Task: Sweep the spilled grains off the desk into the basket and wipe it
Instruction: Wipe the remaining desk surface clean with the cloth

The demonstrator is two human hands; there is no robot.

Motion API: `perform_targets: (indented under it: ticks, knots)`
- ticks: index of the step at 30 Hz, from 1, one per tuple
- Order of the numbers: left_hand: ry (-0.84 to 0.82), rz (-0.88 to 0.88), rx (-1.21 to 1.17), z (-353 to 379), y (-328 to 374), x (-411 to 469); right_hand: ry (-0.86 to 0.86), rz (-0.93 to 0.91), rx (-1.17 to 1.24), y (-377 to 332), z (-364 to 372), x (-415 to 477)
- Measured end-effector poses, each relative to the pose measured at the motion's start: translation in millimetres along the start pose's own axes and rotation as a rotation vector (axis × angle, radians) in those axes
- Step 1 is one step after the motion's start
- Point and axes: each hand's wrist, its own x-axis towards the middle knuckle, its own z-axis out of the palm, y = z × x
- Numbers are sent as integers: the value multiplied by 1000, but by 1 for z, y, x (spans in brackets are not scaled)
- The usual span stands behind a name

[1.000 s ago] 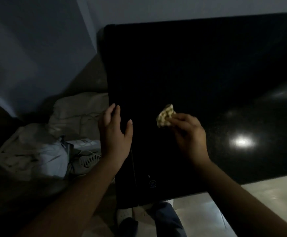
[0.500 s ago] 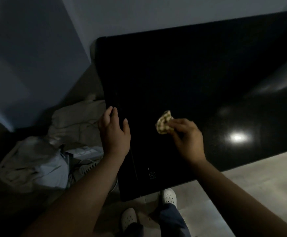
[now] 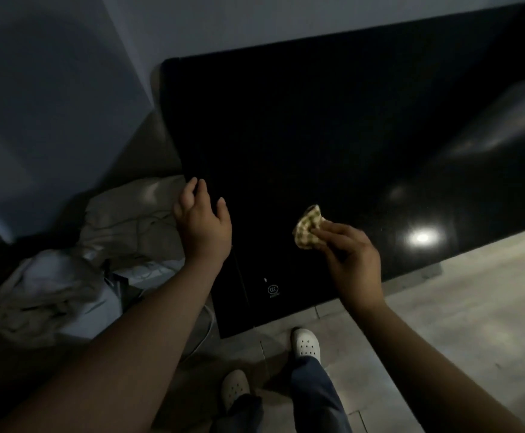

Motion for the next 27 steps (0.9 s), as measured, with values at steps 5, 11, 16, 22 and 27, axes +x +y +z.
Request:
perform_targets:
  ticks: [5, 11, 16, 22, 27]
  knots:
    - [-46, -1, 19, -5, 4, 0, -24, -67, 25, -14, -6, -54]
    - [-47, -28, 21, -3, 6, 2, -73, 123, 268, -27, -18, -54]
    - [-1, -9, 31, -3, 2, 10, 65, 109, 282, -38, -24, 33]
    - [-16, -67, 67, 0, -6, 68, 15, 97, 261, -31, -1, 140]
    - [-46, -224, 49, 12, -5, 127, -106, 44, 259, -32, 16, 217]
